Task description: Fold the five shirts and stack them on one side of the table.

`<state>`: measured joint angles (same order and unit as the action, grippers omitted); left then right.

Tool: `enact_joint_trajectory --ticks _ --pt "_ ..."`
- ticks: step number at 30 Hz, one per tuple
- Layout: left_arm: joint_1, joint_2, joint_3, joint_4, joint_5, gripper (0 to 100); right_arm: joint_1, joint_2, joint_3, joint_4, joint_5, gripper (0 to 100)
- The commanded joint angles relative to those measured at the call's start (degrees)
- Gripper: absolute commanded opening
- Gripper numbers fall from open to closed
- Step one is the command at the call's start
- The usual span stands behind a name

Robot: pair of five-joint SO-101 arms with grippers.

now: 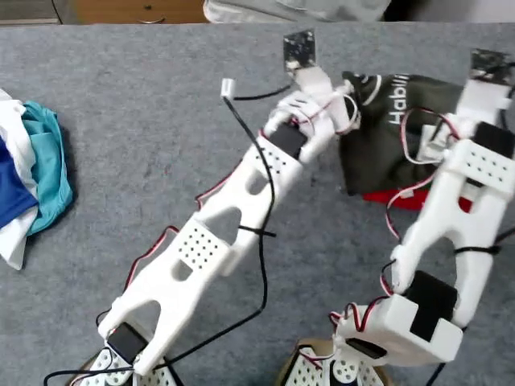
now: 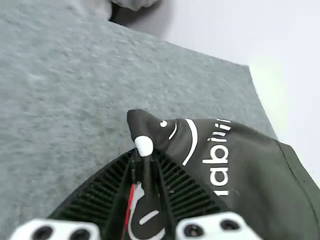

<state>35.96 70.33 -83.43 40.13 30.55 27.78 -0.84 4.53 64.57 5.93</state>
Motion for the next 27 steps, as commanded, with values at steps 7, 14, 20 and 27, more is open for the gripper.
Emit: enact_joint_trajectory --ticks 7,14,20,27 --pt "1.76 -1.19 7.82 -10.20 -7.30 2 5.93 -2.59 1.89 -6.86 0.44 0.5" --pt "2.02 -1.19 7.56 -10.11 -7.30 2 5.93 -1.54 4.70 -10.90 0.44 0.5" --pt "2.02 -1.19 7.91 -9.67 -7.03 8 5.93 -1.45 4.88 -10.55 4.75 9.1" --pt "1.93 -1.54 7.91 -9.58 -7.03 8 6.81 -1.45 4.88 -10.37 8.97 40.8"
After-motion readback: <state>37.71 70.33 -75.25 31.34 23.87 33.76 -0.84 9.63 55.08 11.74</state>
